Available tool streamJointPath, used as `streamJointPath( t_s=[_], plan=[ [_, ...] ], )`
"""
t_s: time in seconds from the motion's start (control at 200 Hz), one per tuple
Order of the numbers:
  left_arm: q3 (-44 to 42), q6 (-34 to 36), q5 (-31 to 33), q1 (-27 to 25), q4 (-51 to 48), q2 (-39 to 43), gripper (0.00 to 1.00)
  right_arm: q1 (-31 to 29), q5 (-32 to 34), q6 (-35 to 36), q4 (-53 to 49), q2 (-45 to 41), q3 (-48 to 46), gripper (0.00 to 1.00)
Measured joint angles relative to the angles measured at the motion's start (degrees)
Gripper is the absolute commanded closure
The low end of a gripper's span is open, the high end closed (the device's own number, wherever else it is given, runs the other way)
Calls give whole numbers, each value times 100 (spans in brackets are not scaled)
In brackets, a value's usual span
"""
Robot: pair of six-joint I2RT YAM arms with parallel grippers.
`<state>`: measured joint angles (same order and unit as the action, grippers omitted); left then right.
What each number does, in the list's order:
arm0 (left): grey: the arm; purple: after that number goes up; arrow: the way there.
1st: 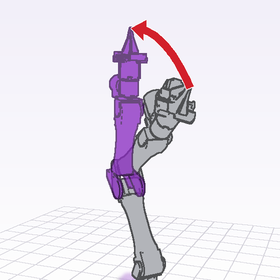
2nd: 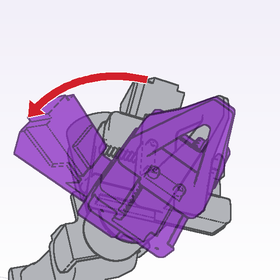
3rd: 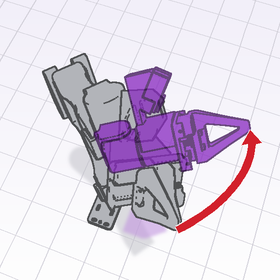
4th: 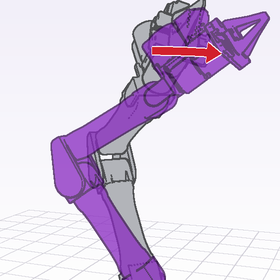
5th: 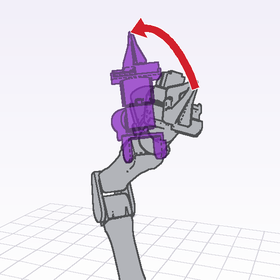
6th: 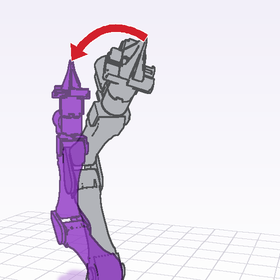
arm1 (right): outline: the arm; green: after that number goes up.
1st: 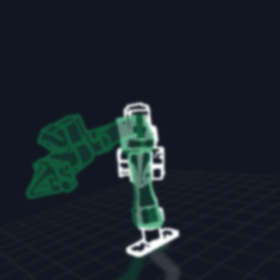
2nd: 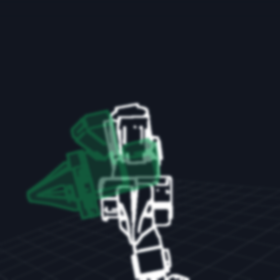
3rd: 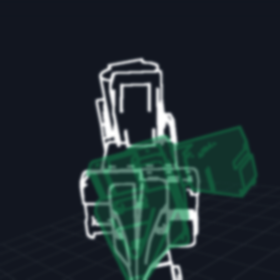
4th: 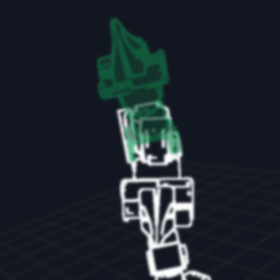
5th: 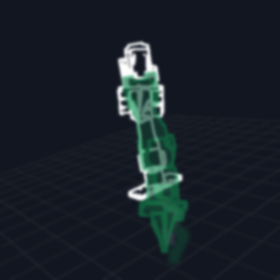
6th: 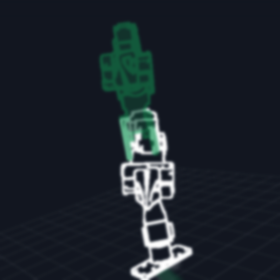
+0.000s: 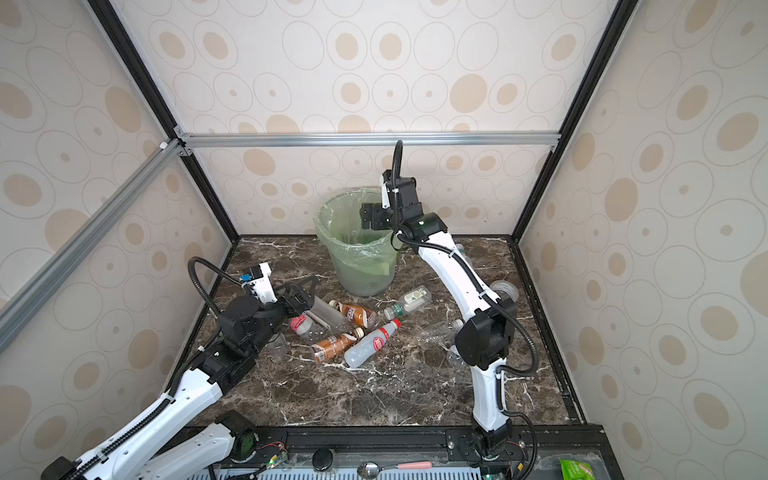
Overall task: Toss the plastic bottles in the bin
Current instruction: 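Lift the green bottle with the right gripper and carry it over the wastebasket, then open the right gripper to drop the green bottle into the bag, then grasp the clear blue-capped water bottle with the left gripper while the right gripper withdraws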
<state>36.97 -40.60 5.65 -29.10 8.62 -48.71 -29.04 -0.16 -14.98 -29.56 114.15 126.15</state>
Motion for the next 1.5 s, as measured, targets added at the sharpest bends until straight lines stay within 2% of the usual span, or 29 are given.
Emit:
streamJointPath(
  t_s=[0.205,0.47,0.55,0.81,1.07,1.17,1.285,1.4,1.5],
  plan=[
    [-96,-4,238,-2,-155,92,1,-46,44,109,-48,-433,422,0],
    [55,109,481,-2,-798,-151,1,-31,175,251,-109,-704,269,0],
    [146,164,560,-4,-949,-243,1,-31,245,321,-61,-981,-251,0],
    [199,140,1095,-4,-1403,-306,1,24,667,522,413,-2739,-3008,0],
    [192,-404,1893,146,-2087,-439,1,155,892,501,688,-3926,-4922,0],
    [282,-621,1950,424,-2555,-866,1,92,807,501,839,-4083,-5685,0],
    [597,-890,1864,1003,-3244,-1635,1,-140,748,518,846,-4087,-6319,0],
    [776,-1019,1526,1537,-3654,-2310,1,-400,741,562,852,-4083,-6470,0],
    [748,-1067,1307,1775,-3840,-2583,1,-463,726,588,994,-4081,-6472,0]
  ],
)
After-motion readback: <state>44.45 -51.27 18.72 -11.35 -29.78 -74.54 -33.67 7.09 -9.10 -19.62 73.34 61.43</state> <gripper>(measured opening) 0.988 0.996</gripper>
